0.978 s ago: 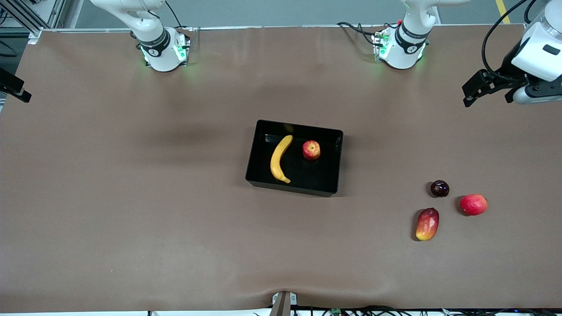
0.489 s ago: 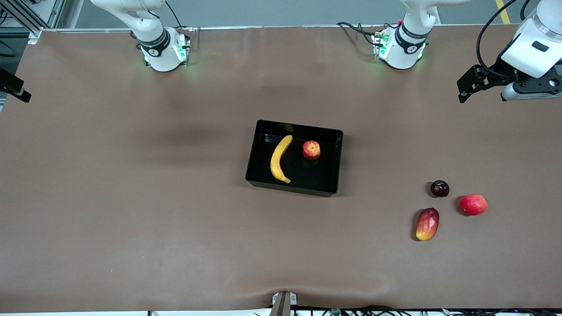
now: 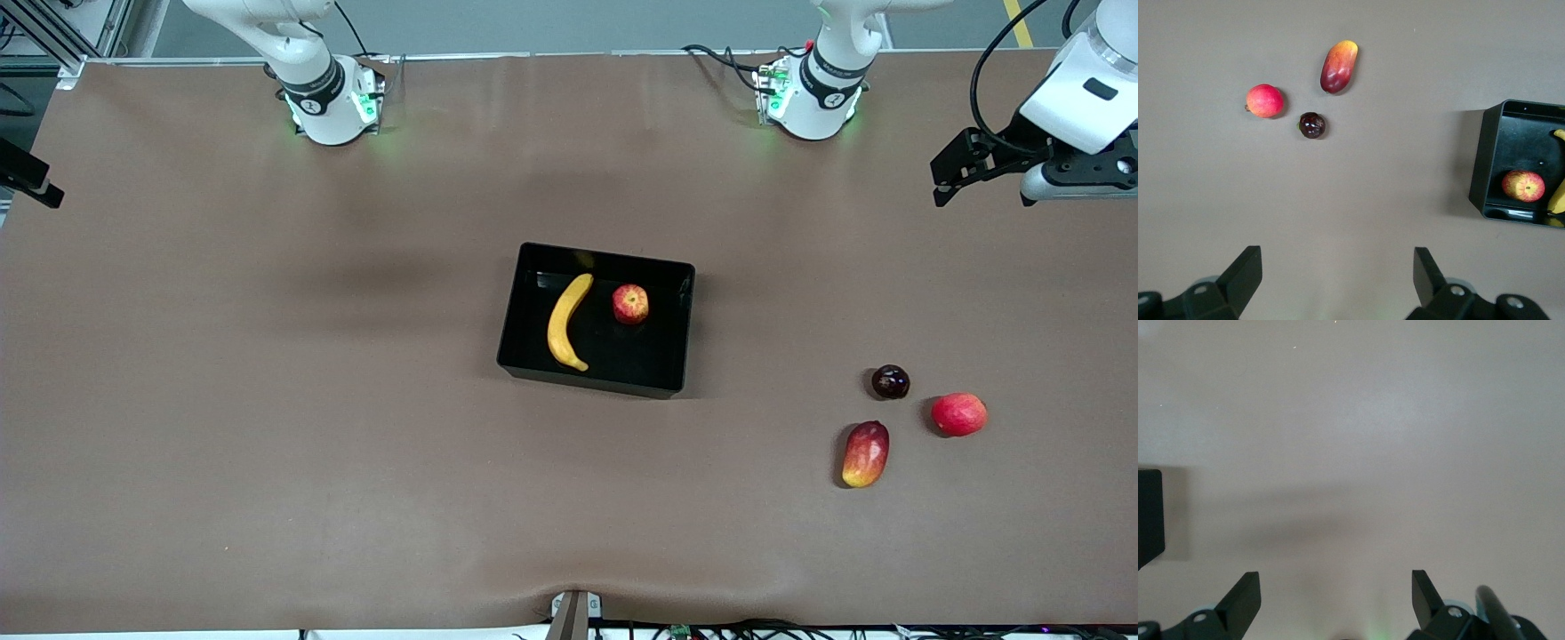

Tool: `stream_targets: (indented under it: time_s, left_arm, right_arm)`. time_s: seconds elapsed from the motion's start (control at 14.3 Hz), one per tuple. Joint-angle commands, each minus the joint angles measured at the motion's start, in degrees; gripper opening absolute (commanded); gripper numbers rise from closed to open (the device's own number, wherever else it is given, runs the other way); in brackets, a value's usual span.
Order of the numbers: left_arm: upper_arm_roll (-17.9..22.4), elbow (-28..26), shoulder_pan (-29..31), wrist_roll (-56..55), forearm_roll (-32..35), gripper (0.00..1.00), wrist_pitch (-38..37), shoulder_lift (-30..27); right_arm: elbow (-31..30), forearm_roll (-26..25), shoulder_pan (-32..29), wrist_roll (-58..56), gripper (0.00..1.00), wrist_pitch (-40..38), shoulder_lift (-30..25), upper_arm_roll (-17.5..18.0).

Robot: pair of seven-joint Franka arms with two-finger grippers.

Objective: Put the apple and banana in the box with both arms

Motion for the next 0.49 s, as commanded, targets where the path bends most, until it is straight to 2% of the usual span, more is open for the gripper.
stream_targets:
  time_s: [0.0,0.42]
  left_arm:
    - [-0.16,1.75,0.34,1.13,-0.59,1.00,-2.02,0.49]
    - [-0.16,1.75,0.25,1.22,-0.59,1.00,-2.02,0.40]
  right_arm:
    - [0.96,0.38,-0.49,-0.76,1.00,-0.67,0.19,0.58]
    - [0.96,0.91,-1.36,-7.36,1.00,-0.76,0.19,0.41]
